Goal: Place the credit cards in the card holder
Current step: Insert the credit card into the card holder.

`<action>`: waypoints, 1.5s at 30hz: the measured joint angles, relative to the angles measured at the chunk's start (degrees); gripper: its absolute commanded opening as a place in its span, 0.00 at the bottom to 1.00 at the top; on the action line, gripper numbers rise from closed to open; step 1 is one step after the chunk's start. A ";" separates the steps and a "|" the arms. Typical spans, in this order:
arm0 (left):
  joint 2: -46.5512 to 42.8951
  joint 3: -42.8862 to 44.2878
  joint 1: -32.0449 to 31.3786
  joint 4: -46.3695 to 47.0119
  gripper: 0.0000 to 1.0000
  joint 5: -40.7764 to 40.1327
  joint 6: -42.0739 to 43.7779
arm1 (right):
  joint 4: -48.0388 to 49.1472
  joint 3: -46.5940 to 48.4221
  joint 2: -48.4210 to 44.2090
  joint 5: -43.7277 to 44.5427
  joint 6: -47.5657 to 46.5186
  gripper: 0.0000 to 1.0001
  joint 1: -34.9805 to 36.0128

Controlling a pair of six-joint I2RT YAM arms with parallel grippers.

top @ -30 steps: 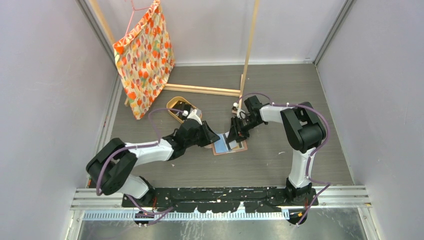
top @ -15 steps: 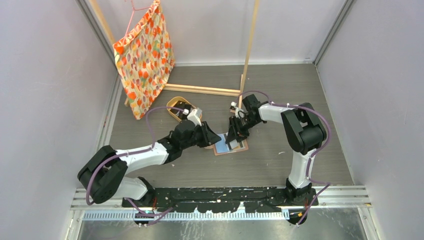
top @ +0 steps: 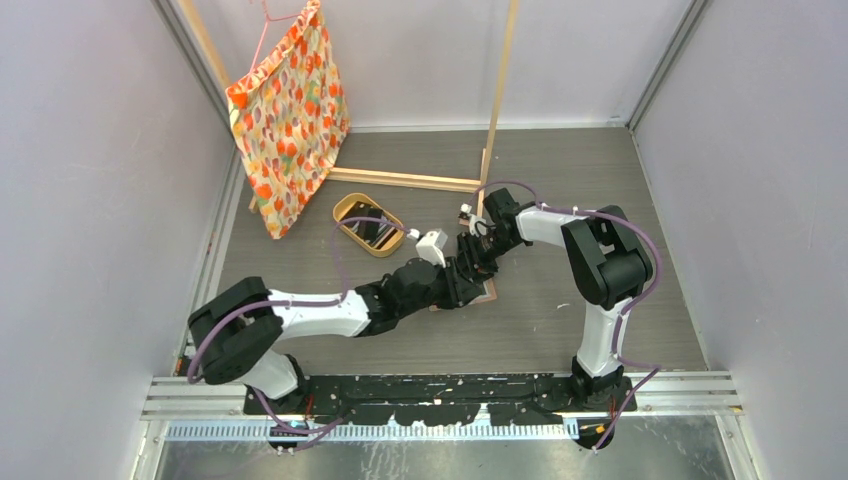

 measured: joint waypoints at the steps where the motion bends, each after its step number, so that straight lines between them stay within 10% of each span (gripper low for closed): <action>1: 1.11 0.85 -0.20 0.07 0.28 -1.01 -0.02 | 0.00 0.00 0.00 0.00 0.04 0.40 0.00; 45: 18.60 8.83 -4.66 3.30 0.27 -17.49 4.15 | -0.07 0.28 0.00 -0.02 0.59 0.45 0.07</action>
